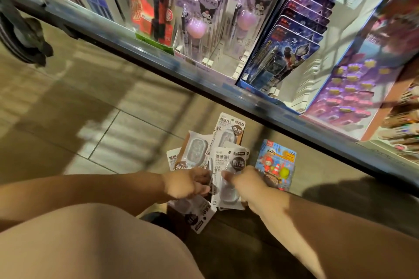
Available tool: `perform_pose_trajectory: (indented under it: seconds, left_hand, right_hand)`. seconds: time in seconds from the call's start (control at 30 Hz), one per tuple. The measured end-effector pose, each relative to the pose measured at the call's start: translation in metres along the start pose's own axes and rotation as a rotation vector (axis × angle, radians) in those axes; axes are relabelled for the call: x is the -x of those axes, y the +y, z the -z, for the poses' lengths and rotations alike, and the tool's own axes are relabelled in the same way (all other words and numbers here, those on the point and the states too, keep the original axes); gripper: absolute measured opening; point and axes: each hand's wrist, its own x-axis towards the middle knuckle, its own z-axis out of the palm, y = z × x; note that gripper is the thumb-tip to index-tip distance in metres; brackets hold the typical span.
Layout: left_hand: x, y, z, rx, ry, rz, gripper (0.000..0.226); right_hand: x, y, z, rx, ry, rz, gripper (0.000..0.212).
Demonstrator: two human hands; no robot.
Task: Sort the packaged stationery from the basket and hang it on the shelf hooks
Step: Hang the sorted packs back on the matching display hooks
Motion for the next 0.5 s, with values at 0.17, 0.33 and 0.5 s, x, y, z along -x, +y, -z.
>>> perform_pose_trajectory:
  seconds: [0.17,0.33,0.5]
  left_hand:
    - [0.002,0.000,0.005,0.066,-0.043,0.004,0.031]
    - [0.003,0.000,0.007,0.200,-0.054,0.038,0.024]
    - [0.008,0.008,0.015,0.279,-0.068,0.016,0.075]
  right_hand:
    - [0.003,-0.003,0.003,-0.177,0.100,-0.020,0.080]
    - [0.000,-0.003,0.000,-0.344,-0.128,0.038,0.074]
    - [0.005,-0.004,0.006,-0.635,-0.291,0.151,0.050]
